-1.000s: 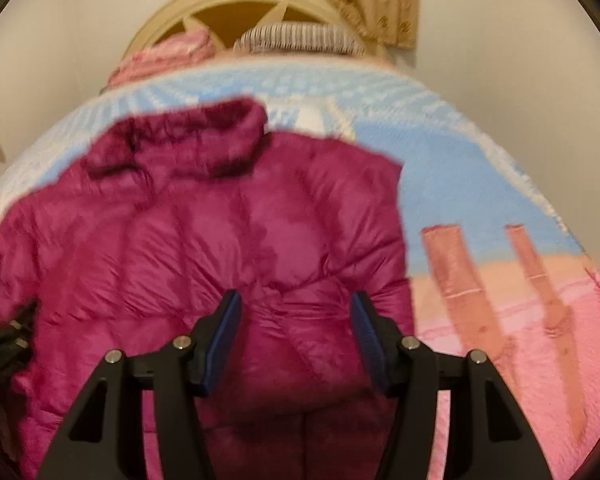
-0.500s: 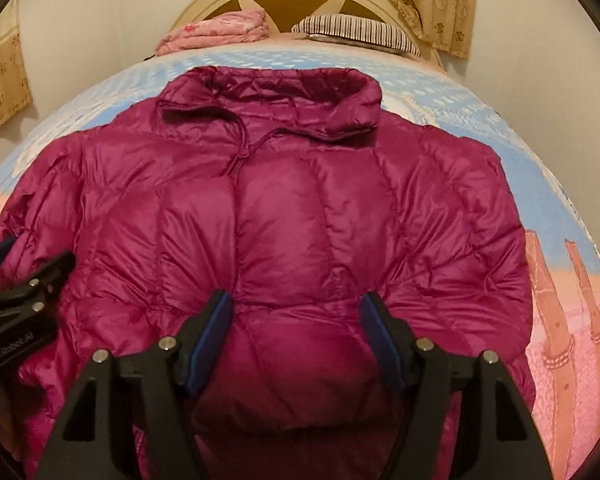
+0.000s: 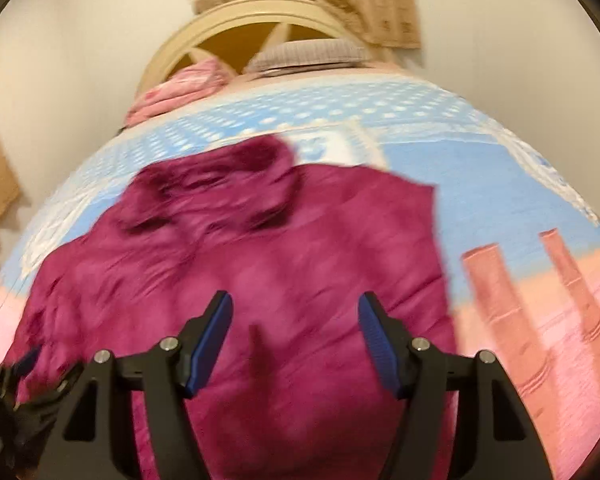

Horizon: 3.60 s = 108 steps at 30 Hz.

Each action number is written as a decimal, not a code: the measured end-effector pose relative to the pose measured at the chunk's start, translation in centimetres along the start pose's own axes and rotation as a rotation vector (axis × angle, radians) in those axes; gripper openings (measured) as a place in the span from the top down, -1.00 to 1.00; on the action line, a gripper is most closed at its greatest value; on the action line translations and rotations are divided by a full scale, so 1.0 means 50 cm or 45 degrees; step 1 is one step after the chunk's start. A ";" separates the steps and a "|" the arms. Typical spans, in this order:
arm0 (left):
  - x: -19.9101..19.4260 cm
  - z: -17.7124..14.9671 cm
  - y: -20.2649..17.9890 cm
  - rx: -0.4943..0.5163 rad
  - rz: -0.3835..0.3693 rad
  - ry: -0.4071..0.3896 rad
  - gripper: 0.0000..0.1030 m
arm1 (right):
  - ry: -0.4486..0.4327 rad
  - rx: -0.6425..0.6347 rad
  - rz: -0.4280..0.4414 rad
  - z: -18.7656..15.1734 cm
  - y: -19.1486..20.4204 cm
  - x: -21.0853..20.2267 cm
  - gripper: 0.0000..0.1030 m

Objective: Fold large clothes

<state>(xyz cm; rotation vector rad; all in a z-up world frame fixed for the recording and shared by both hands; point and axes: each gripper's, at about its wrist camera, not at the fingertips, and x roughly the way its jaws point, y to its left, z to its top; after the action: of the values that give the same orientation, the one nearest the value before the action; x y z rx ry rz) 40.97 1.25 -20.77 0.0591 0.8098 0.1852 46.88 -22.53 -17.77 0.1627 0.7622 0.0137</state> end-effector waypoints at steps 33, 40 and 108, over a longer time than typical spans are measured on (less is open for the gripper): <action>-0.181 -0.037 0.249 -0.041 0.167 -0.096 -0.80 | 0.117 -0.424 0.124 -0.156 0.224 -0.063 -0.48; -0.174 -0.133 0.460 -0.208 0.386 0.025 -0.80 | 0.114 -0.397 0.107 -0.174 0.223 -0.061 -0.49; -0.287 0.010 -0.105 0.369 -0.163 -0.288 -0.57 | -0.062 0.000 -0.041 -0.229 -0.144 -0.311 -0.71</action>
<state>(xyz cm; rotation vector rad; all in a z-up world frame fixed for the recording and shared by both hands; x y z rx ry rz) 32.40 -6.58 -10.84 0.2959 0.6075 -0.0609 27.40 -29.13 -16.33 0.1498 0.7160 -0.0208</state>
